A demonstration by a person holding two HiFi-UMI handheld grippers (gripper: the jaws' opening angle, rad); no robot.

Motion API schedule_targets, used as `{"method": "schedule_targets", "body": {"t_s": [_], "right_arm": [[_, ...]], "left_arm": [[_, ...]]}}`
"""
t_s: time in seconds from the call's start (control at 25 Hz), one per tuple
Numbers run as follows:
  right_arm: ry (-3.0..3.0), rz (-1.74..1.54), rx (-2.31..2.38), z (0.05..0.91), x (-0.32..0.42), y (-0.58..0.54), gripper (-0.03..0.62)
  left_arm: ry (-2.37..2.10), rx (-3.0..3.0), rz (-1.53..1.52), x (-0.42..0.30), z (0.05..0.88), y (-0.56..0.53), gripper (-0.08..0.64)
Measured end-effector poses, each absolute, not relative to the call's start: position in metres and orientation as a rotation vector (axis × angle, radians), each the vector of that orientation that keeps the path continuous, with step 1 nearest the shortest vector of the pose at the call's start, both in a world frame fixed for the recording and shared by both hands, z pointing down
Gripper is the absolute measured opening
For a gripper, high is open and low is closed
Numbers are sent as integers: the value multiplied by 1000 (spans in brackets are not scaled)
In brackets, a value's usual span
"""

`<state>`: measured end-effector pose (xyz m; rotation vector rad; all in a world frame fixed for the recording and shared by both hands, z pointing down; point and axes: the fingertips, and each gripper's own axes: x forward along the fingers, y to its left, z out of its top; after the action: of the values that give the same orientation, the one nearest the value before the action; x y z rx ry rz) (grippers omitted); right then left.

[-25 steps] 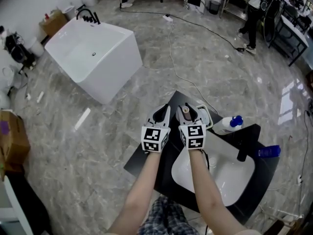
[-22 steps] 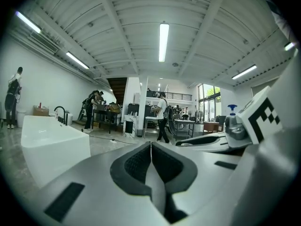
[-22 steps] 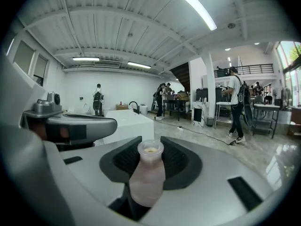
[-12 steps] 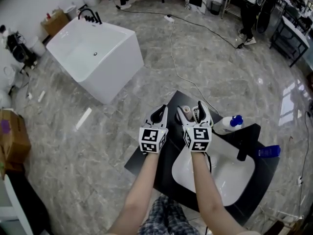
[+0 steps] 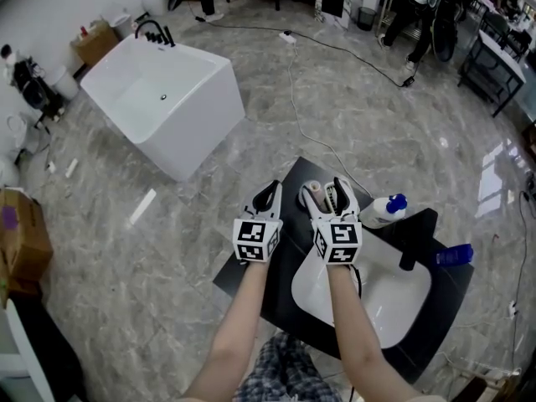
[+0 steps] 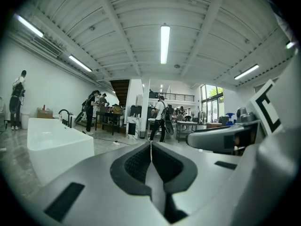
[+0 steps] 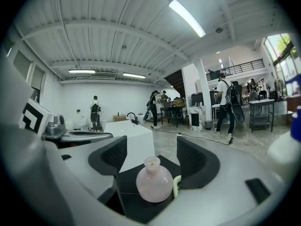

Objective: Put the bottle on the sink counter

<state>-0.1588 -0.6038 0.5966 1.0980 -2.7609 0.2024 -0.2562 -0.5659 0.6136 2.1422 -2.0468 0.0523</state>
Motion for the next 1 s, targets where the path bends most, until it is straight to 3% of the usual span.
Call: {"method": "schedule_targets", "body": {"t_s": [0.24,0.48,0.76,1.0], "right_arm": [[-2766,206,1116,549,-122,-571,182],[-2764,181,1209,498,-75,-538,80],[-2755,121,1335,452,-9,-496,22],[-2756,80,1420,420,33,-468,17]], "left_arm": [[-2050,2172,35,-241,563,-535,31],[-2074,2227,82,-220,504,-489,31],[-2028,2262,9,-188,465,-439,29],[-2002,2305,-35,-173,440,-408,28]]}}
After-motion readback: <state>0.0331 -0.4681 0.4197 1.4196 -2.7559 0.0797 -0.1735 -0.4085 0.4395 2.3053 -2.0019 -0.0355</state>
